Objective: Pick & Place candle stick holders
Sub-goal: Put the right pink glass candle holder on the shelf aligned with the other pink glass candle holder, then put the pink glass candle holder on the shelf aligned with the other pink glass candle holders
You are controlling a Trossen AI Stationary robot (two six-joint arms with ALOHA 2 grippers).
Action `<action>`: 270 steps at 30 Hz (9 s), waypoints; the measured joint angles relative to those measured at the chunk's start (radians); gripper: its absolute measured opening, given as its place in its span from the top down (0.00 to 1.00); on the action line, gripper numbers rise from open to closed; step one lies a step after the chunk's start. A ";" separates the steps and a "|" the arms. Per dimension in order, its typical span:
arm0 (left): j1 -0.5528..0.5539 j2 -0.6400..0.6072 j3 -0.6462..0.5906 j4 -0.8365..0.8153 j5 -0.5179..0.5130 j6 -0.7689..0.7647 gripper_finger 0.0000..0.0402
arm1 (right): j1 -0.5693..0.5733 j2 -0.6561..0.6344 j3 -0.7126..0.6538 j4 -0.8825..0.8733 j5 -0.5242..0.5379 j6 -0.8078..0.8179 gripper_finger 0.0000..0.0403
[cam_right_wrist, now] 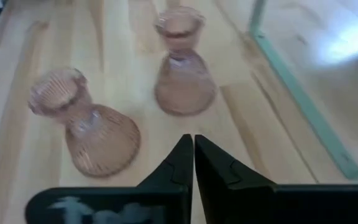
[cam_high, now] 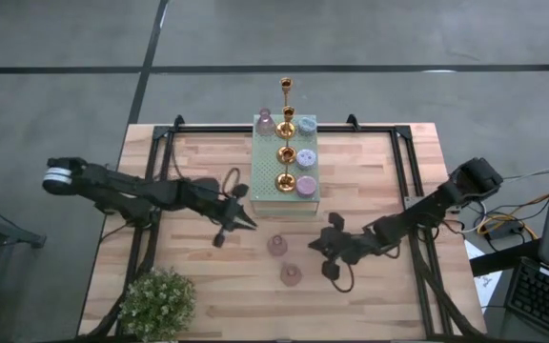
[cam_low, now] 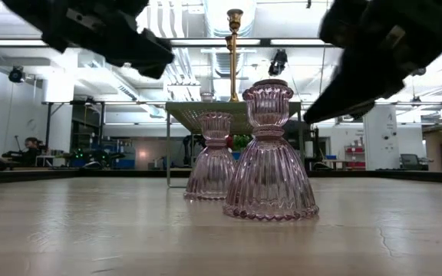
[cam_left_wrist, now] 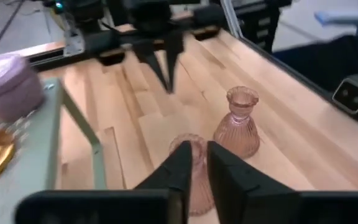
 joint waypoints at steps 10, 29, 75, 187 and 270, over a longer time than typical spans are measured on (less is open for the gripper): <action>-0.066 0.227 0.239 -0.193 -0.064 0.132 0.71 | 0.023 -0.246 -0.235 0.179 0.036 0.033 0.98; -0.128 0.419 0.378 -0.339 -0.209 0.248 0.75 | 0.022 -0.528 -0.506 0.407 0.091 -0.005 0.98; -0.129 0.153 0.385 -0.580 -0.320 0.207 0.95 | 0.022 -0.533 -0.511 0.406 0.083 -0.157 0.98; 0.325 0.320 0.767 -0.833 -0.701 0.551 0.91 | 0.022 -0.532 -0.528 0.406 0.087 -0.157 0.98; -0.130 0.166 0.524 -0.536 -0.129 0.216 0.69 | 0.022 -0.532 -0.537 0.469 0.079 -0.060 0.98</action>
